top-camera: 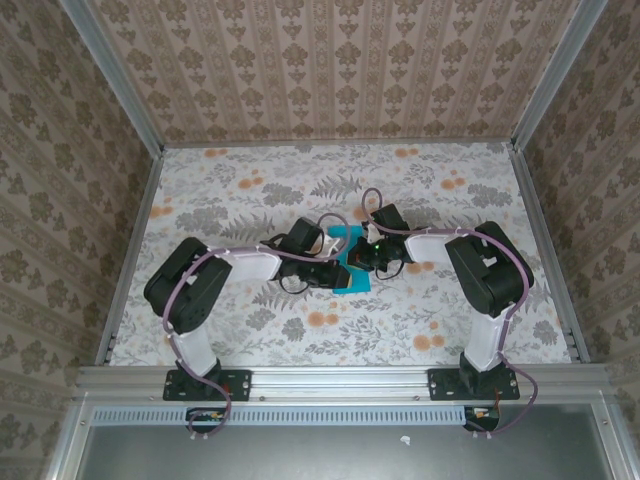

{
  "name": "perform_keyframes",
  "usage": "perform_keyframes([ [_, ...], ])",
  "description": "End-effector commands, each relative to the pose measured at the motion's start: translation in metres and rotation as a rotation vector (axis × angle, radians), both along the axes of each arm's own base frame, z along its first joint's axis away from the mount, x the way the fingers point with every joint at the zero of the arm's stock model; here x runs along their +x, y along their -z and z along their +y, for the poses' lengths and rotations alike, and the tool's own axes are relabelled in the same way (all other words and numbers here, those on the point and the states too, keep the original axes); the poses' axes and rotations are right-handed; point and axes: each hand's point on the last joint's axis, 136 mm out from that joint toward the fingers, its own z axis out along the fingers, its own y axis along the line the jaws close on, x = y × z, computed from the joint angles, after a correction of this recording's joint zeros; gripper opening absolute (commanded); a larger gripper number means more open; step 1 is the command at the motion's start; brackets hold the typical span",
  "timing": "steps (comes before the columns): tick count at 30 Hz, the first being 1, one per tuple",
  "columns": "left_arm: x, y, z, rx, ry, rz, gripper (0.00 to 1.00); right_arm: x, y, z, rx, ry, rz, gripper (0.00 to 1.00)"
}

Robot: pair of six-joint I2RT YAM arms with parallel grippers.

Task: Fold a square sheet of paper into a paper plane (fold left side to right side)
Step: Fold the triangle a second time at the center of the table.

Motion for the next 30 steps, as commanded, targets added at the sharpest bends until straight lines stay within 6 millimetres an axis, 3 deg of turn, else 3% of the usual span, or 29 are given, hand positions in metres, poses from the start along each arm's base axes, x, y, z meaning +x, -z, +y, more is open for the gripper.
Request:
perform_keyframes([
  [1,0.009,0.000,-0.001,0.025,-0.009,-0.023,0.17,-0.019,0.023,-0.017,-0.090,0.004,0.081,0.06],
  [13,0.006,0.028,0.015,0.138,-0.020,-0.017,0.17,-0.019,0.023,-0.018,-0.099,-0.001,0.083,0.06],
  [26,0.009,0.032,0.025,0.180,-0.041,-0.037,0.16,-0.019,0.022,-0.018,-0.102,-0.004,0.082,0.06],
  [30,0.012,0.025,0.025,0.166,-0.050,-0.056,0.16,-0.019,0.022,-0.019,-0.108,-0.006,0.082,0.06],
])
